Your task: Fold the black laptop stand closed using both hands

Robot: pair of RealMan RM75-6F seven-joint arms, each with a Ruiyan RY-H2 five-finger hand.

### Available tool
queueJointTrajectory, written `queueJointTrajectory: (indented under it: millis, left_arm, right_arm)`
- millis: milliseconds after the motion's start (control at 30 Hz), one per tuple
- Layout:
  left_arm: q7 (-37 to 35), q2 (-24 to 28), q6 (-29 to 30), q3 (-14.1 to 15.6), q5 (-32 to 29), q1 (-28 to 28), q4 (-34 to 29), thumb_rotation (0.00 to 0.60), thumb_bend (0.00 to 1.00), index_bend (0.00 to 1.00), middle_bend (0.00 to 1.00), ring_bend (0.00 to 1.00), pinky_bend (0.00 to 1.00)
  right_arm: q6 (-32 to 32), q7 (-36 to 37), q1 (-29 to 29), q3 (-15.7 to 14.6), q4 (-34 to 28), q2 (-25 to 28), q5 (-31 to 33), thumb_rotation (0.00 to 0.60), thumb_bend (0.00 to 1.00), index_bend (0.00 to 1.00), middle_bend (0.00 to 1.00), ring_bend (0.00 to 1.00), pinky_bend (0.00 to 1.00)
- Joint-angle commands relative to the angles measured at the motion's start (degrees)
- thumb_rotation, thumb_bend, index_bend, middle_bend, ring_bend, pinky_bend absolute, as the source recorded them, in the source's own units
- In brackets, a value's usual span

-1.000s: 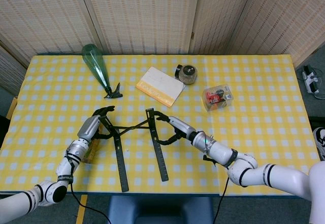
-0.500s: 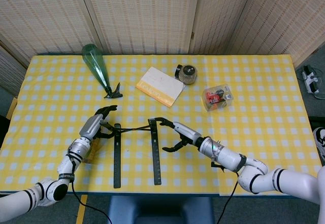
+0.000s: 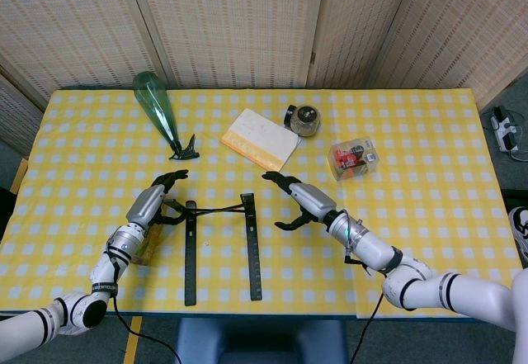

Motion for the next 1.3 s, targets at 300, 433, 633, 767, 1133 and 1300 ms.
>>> queueJointTrajectory:
  millis: [300,433,633,767,1133,1300]
  left_arm:
    - [1.1,0.7,0.4,0.0,-0.5,0.2,-1.1,0.6,0.36,0.11,0.17,0.07,0.0]
    - [1.2,0.7,0.2,0.1,-0.7,0.2,-1.2,0.6,0.36,0.11,0.17,0.07,0.0]
    - [1.0,0.7,0.5,0.1,-0.5,0.3,-1.3,0.6,0.36,0.11,0.17,0.07,0.0]
    - [0.8,0.9,0.7,0.1,-0.4,0.4,-1.4,0.6,0.36,0.11,0.17,0.07,0.0]
    - [0.2,0.9,0.6,0.2,-0.4,0.6,-0.9,0.6,0.36,0.1,0.17,0.07,0.0]
    - [0.0,0.8,0.5,0.2,-0.4,0.6,-0.8,0.6,0.36,0.1,0.17,0.06,0.0]
  right_arm:
    - [3.5,-26.8,7.8,3.5,10.0,-15.0,24.7,0.6,0.32,0.11,0.11,0.16,0.04]
    - [3.4,-30.3,9.3,3.9,11.7,-17.6,27.7,0.6,0.32,0.17,0.13,0.18,0.05]
    - [5.8,-34.6,10.5,4.9,13.7,-20.7,30.5,0.6,0.32,0.3,0.18,0.22,0.06]
    - [5.5,-36.1,10.8,5.3,14.4,-21.5,31.8,0.6,0.32,0.36,0.19,0.23,0.07]
    - [6.5,-38.7,10.8,6.3,15.9,-23.2,32.7,0.6,0.32,0.46,0.24,0.27,0.08]
    - [7.4,-40.2,10.7,6.5,16.2,-23.8,32.7,0.6,0.32,0.52,0.27,0.29,0.09]
